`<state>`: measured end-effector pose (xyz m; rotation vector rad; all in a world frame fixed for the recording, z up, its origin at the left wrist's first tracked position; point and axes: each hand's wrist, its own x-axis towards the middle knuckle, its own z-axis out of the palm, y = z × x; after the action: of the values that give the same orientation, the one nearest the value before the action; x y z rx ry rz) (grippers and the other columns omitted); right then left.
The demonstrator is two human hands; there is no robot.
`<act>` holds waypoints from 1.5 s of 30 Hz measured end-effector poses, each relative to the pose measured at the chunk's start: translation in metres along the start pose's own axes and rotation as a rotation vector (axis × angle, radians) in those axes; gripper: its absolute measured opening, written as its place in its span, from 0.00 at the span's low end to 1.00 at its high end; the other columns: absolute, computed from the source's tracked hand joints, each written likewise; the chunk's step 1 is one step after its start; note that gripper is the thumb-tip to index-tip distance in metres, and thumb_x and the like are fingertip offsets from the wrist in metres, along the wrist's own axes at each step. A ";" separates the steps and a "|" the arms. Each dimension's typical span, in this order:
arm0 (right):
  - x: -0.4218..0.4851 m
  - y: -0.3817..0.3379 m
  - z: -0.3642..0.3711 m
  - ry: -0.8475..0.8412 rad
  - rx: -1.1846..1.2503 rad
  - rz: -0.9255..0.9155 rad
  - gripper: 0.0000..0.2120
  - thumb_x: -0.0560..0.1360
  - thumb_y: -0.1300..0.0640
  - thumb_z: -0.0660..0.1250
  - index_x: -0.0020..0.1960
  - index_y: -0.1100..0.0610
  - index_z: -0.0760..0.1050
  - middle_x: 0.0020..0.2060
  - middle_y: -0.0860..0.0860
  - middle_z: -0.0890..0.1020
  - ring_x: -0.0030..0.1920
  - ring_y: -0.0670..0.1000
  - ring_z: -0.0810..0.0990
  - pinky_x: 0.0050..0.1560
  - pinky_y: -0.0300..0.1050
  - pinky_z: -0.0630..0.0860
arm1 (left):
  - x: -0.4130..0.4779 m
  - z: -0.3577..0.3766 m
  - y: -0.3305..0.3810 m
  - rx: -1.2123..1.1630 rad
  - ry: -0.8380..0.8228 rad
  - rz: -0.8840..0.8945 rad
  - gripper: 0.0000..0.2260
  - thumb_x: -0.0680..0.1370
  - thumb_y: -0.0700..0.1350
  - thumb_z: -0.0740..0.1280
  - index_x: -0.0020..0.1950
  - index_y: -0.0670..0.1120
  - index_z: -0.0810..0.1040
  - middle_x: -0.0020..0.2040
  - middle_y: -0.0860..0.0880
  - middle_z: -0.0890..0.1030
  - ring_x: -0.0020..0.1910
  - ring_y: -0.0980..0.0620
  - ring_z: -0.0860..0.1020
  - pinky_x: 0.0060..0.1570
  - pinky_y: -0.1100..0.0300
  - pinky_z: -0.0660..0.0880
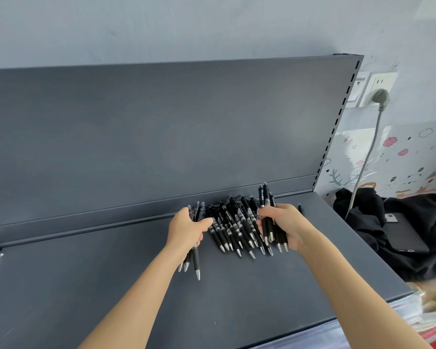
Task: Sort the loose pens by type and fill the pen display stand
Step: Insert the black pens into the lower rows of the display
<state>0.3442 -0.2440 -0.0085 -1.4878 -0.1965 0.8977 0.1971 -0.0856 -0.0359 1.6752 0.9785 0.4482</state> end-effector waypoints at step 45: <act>-0.268 0.197 0.576 -0.707 -0.117 0.178 0.06 0.76 0.55 0.68 0.46 0.59 0.75 0.33 0.50 0.81 0.24 0.45 0.65 0.22 0.36 0.64 | -0.316 -0.522 -0.226 -0.321 0.589 -0.060 0.04 0.79 0.41 0.63 0.50 0.41 0.70 0.36 0.46 0.76 0.25 0.53 0.68 0.24 0.62 0.65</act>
<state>-0.2738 0.0017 -0.0018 -1.2511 -0.6487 1.5587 -0.4469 0.0002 -0.0111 1.2362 1.2937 1.0379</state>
